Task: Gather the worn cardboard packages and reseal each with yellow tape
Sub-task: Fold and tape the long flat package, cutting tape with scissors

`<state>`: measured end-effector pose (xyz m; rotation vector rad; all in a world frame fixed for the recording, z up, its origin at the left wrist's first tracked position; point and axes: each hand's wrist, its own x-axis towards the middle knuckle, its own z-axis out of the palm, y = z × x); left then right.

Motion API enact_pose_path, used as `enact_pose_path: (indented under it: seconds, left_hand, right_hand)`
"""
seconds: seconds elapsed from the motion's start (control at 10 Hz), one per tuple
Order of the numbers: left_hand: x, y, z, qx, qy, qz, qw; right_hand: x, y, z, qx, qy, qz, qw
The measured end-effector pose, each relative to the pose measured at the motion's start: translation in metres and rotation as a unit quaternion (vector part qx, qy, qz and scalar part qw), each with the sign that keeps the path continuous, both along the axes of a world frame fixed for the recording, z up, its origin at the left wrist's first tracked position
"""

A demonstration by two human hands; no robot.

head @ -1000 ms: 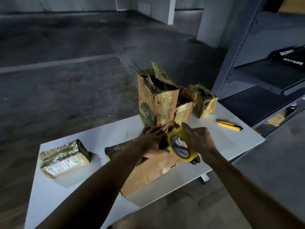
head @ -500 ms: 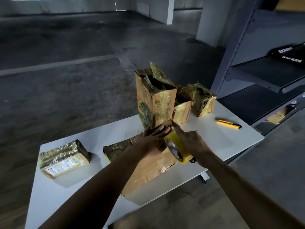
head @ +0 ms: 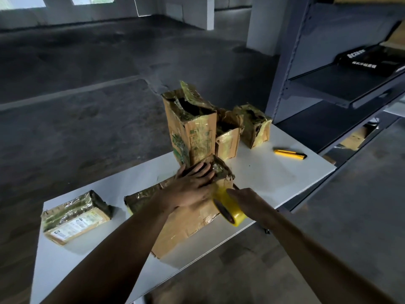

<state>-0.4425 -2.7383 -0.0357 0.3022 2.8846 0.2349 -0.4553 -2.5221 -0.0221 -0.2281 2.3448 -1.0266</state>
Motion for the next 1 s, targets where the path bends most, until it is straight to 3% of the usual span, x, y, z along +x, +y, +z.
enact_pose_path:
  seconds: [0.1, 0.2, 0.4, 0.7, 1.0]
  left_hand:
    - [-0.002, 0.011, 0.004, 0.025, 0.013, 0.042, 0.999]
    - [-0.004, 0.023, -0.004, 0.005, 0.083, 0.092, 0.992]
    - [0.001, 0.026, -0.019, -0.034, 0.114, 0.089, 0.989]
    - [0.001, 0.048, -0.016, -0.083, 0.096, 0.170, 0.977]
    - [-0.011, 0.054, -0.013, -0.137, 0.131, 0.218, 0.957]
  right_hand:
    - [0.008, -0.002, -0.014, -0.071, -0.003, -0.011, 0.997]
    - [0.009, -0.005, -0.028, -0.110, 0.020, -0.059, 0.992]
    - [0.020, 0.001, -0.034, -0.087, 0.044, -0.064, 0.993]
    - [0.008, -0.007, -0.063, -0.038, -0.026, -0.078, 0.996]
    - [0.010, -0.028, -0.100, -0.215, -0.165, -0.186, 0.945]
